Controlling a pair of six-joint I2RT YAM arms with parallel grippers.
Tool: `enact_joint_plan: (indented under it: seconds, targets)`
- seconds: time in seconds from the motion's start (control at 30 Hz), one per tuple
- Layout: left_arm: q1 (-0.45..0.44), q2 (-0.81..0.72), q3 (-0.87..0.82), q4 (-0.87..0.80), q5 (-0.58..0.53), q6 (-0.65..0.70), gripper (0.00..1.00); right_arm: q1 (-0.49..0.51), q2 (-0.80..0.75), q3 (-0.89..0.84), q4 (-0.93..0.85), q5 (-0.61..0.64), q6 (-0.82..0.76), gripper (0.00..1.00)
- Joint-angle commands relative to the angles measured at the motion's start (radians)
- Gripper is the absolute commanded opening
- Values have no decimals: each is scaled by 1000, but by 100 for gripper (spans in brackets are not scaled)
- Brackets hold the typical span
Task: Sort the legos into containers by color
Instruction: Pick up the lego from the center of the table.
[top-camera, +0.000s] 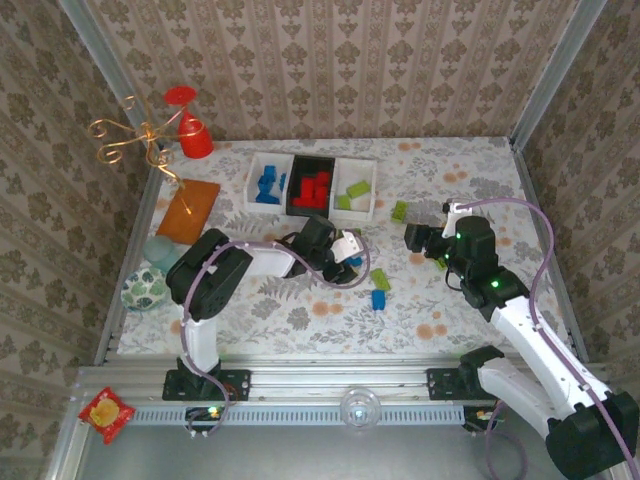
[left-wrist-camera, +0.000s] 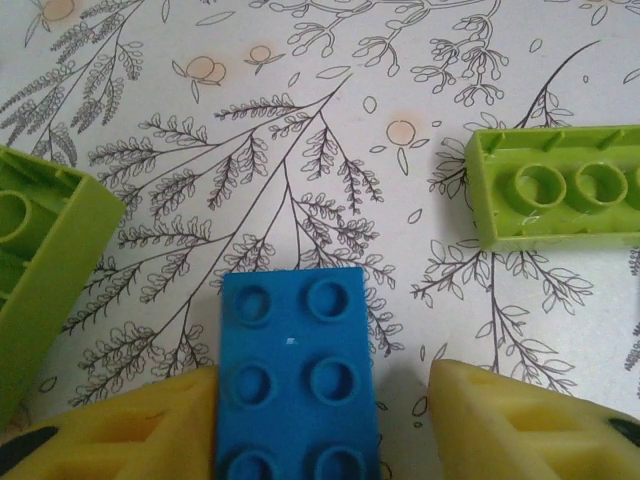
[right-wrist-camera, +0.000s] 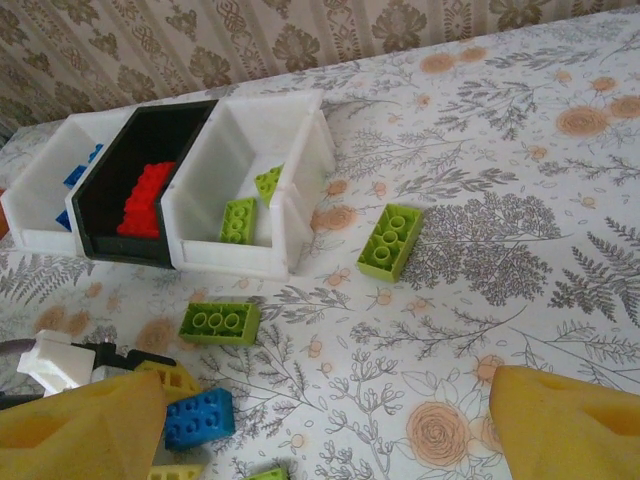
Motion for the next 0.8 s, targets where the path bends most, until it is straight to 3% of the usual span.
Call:
enact_joint_plan:
  seconds: [0.0, 0.27, 0.47, 0.6, 0.67, 0.77]
  targets:
    - [-8, 29, 17, 5, 27, 29, 50, -6, -9, -9, -12, -12, 19, 86]
    - [2, -44, -86, 178, 2, -51, 35, -4, 5, -10, -3, -33, 27, 86]
    - [108, -312, -296, 373, 8, -271, 33, 5, 14, -25, 28, -134, 31, 85]
    - [235, -442, -315, 294, -173, -370, 34, 89, 52, -34, 73, -139, 27, 84]
    - [291, -454, -269, 204, -285, -395, 35, 135, 78, -24, 72, -106, 15, 84]
    - [385, -421, -195, 135, -367, -434, 35, 177, 113, -6, 68, -84, 10, 84]
